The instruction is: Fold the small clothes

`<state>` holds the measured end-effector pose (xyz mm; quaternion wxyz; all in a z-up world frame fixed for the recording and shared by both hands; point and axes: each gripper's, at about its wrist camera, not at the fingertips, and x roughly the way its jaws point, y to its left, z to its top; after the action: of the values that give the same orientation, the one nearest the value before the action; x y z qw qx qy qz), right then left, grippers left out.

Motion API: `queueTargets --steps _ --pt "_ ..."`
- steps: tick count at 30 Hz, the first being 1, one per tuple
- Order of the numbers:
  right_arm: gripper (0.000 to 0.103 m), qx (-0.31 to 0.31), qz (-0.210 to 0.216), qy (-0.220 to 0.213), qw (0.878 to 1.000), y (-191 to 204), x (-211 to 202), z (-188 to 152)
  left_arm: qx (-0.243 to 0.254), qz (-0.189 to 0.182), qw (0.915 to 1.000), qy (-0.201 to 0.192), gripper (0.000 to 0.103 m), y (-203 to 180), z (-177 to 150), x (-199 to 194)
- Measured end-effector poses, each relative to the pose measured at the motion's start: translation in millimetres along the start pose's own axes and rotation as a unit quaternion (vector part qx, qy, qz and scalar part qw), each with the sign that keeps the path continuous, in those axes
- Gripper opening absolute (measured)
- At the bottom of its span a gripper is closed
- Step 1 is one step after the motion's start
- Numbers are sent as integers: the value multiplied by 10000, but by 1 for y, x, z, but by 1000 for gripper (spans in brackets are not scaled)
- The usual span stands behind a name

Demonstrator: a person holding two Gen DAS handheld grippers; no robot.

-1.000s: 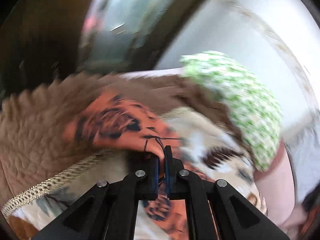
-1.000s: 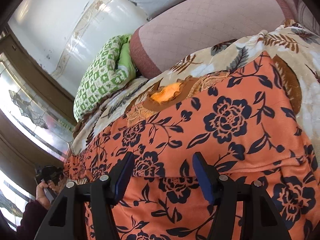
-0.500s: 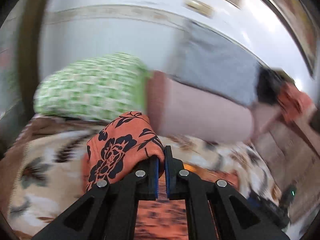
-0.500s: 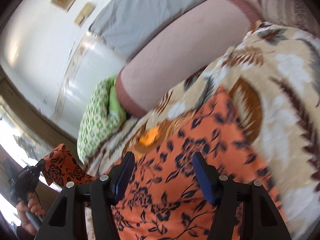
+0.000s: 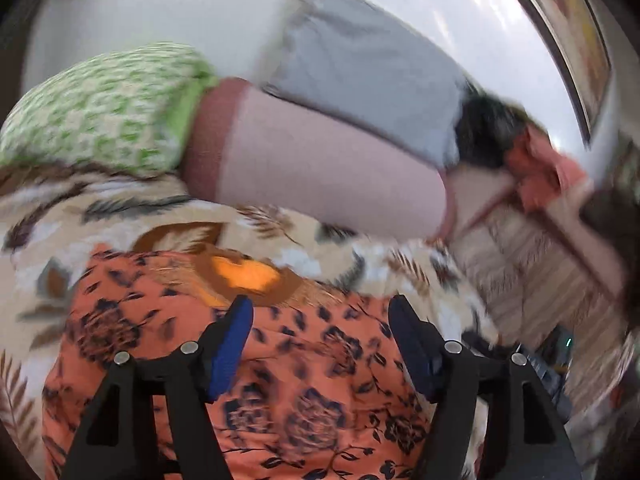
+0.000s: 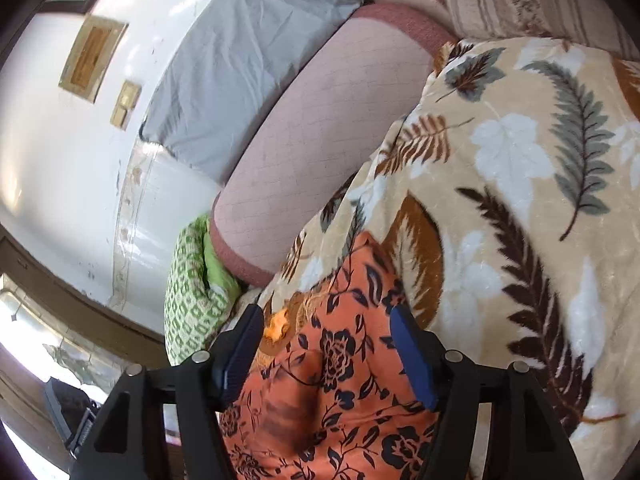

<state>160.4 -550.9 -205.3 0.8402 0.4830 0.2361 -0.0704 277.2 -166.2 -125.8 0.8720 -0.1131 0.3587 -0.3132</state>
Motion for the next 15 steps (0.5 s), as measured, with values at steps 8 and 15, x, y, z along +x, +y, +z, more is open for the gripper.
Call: queueTargets --steps 8,15 --pt "69 -1120 -181 1135 9870 45 52 -52 -618 1861 9806 -44 76 102 -45 -11" --pt "69 -2716 -672 1974 9396 91 90 -129 -1046 2478 9631 30 76 163 -49 -2"
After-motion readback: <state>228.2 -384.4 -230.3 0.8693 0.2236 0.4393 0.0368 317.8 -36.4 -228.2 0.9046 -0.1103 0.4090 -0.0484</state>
